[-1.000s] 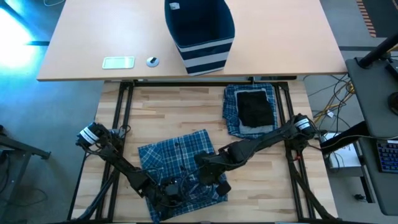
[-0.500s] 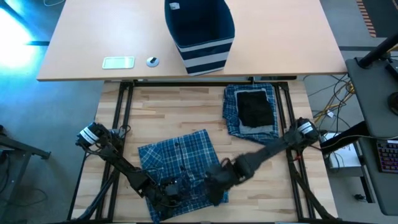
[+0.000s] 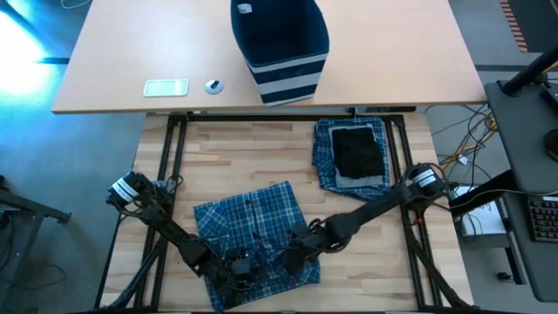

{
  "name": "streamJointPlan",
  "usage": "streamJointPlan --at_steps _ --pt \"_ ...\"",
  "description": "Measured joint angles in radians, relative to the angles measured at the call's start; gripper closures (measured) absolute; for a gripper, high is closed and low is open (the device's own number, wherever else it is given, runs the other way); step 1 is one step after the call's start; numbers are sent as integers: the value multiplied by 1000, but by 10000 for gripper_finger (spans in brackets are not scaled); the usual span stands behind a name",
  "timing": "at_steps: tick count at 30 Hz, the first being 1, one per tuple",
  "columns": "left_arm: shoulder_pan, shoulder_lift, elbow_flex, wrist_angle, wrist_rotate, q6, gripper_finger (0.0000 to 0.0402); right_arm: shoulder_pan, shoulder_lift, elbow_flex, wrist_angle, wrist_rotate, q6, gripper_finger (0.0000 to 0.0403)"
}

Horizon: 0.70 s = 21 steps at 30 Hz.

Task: Fold Laundry from Bin
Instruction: Fold the blue patterned long sleeve

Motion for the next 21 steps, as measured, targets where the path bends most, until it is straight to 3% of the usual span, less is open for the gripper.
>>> streamJointPlan --at_steps 4,10,11,14,18,21 --pt "0 0 0 0 0 0 278 -7 0 -18 73 0 -61 216" --pt "0 0 0 0 0 0 278 -7 -1 -14 222 -103 -260 370" --pt "0 0 0 0 0 0 278 -6 -1 -14 220 -127 -295 379" --pt "0 0 0 0 0 0 278 -2 -1 -7 211 -186 -511 389" --pt "2 0 0 1 -1 0 278 26 -1 43 171 -182 -953 390" --pt "2 0 0 -1 -1 -7 278 32 10 77 127 -168 -1118 376"
